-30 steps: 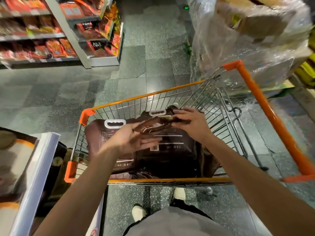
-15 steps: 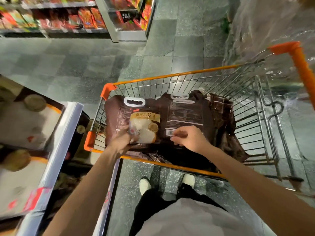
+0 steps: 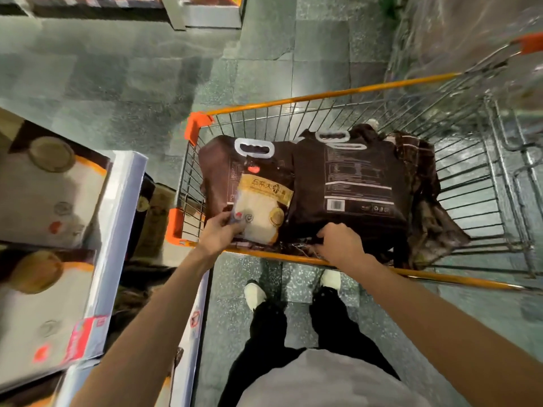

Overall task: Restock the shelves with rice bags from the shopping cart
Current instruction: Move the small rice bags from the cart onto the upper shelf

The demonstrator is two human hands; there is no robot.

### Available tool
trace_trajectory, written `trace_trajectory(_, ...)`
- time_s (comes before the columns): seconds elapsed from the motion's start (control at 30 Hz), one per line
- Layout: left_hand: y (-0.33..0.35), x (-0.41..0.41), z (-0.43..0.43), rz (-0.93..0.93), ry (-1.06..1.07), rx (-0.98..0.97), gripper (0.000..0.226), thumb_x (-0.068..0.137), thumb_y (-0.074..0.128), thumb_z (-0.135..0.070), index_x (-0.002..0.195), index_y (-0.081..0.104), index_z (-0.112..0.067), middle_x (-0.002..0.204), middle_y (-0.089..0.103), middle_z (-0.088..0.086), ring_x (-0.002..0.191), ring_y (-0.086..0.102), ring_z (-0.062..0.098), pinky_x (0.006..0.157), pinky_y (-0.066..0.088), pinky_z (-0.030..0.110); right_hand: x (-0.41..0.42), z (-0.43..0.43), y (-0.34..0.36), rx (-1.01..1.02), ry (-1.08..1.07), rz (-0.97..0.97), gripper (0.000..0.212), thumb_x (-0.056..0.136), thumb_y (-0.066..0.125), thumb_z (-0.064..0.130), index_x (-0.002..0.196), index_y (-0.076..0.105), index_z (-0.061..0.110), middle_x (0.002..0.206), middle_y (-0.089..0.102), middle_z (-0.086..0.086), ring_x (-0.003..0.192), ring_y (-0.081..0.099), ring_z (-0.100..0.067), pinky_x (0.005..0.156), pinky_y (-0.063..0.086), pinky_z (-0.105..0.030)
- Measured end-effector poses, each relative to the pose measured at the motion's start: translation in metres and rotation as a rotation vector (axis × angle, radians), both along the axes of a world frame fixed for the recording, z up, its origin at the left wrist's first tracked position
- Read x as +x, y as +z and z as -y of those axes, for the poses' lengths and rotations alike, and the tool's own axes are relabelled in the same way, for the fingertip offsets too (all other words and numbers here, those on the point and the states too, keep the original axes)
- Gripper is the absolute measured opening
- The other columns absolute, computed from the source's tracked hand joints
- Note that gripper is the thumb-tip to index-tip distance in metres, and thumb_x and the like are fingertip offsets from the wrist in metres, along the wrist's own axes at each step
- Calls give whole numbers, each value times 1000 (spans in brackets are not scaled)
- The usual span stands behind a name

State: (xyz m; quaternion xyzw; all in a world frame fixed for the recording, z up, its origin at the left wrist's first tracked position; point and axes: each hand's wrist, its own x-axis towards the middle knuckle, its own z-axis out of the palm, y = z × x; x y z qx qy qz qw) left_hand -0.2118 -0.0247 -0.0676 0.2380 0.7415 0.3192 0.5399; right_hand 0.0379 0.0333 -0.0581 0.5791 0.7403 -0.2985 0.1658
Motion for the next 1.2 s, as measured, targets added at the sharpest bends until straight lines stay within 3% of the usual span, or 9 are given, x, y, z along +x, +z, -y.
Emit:
trace_trajectory(0.13, -10, -5, -3, 38, -80, -10, 32, 87, 71, -7, 118, 64, -8, 111, 71, 11, 101, 68, 28, 92, 55, 40, 2, 2, -2, -6, -69, -52, 24, 87, 70, 40, 99, 77, 21, 81, 71, 4, 86, 68, -18, 74, 53, -29)
trace_trajectory(0.27, -11, -8, -11, 101, -113, 21, 30, 88, 73, -22, 114, 66, -11, 110, 72, 7, 97, 70, 21, 84, 58, 35, 9, 9, 6, 54, -92, -163, 22, 86, 70, 39, 97, 78, 22, 98, 72, 7, 98, 63, -13, 82, 49, -28)
trace_trajectory(0.37, -5, -2, -19, 134, -101, 35, 27, 87, 73, -30, 108, 66, -14, 104, 72, 7, 88, 70, 16, 78, 60, 34, 10, 15, 18, 60, -90, -275, 20, 91, 67, 31, 99, 73, 14, 100, 59, 3, 97, 58, -17, 86, 45, -32)
trace_trajectory(0.53, -3, 5, -30, 192, -146, 26, 36, 87, 73, -15, 120, 61, -7, 114, 71, 13, 102, 69, 27, 89, 57, 38, 14, 21, 51, 27, -384, -523, 19, 102, 49, 26, 96, 54, 9, 71, 55, -6, 63, 51, -17, 62, 39, -36)
trace_trajectory(0.73, 8, 14, -38, 297, -49, 66, 34, 90, 69, -9, 121, 62, 2, 107, 72, 18, 94, 69, 30, 92, 55, 43, 37, -9, 86, 280, -371, -536, 21, 102, 48, 31, 84, 51, 19, 73, 54, -3, 73, 53, -24, 70, 41, -42)
trace_trajectory(0.93, 25, 21, -47, 426, -3, 144, 30, 91, 67, -6, 119, 60, -15, 109, 72, 9, 90, 71, 21, 74, 61, 40, 62, -41, 118, 479, -510, -572, 26, 101, 50, 30, 82, 55, 13, 67, 53, -1, 65, 48, -19, 68, 40, -39)
trace_trajectory(1.03, 39, 34, -60, 443, -78, 174, 40, 89, 68, 0, 124, 54, -13, 108, 71, 6, 91, 70, 21, 77, 59, 47, 69, -57, 138, 622, -597, -683, 25, 102, 47, 29, 86, 53, 11, 70, 56, -1, 67, 51, -20, 67, 39, -38)
trace_trajectory(1.1, 51, 49, -73, 429, -141, 210, 39, 88, 66, 4, 123, 53, -9, 108, 69, 8, 93, 68, 21, 77, 58, 40, 69, -63, 152, 752, -560, -698, 20, 103, 45, 26, 87, 50, 14, 68, 51, 8, 65, 49, -15, 64, 34, -32)
trace_trajectory(1.2, 71, 79, -86, 413, -180, 192, 21, 90, 60, 6, 106, 58, -7, 86, 65, 7, 67, 65, 13, 53, 56, 28, 58, -60, 154, 776, -395, -687, 16, 103, 45, 23, 87, 44, 21, 62, 42, 11, 57, 41, -3, 60, 30, -33)
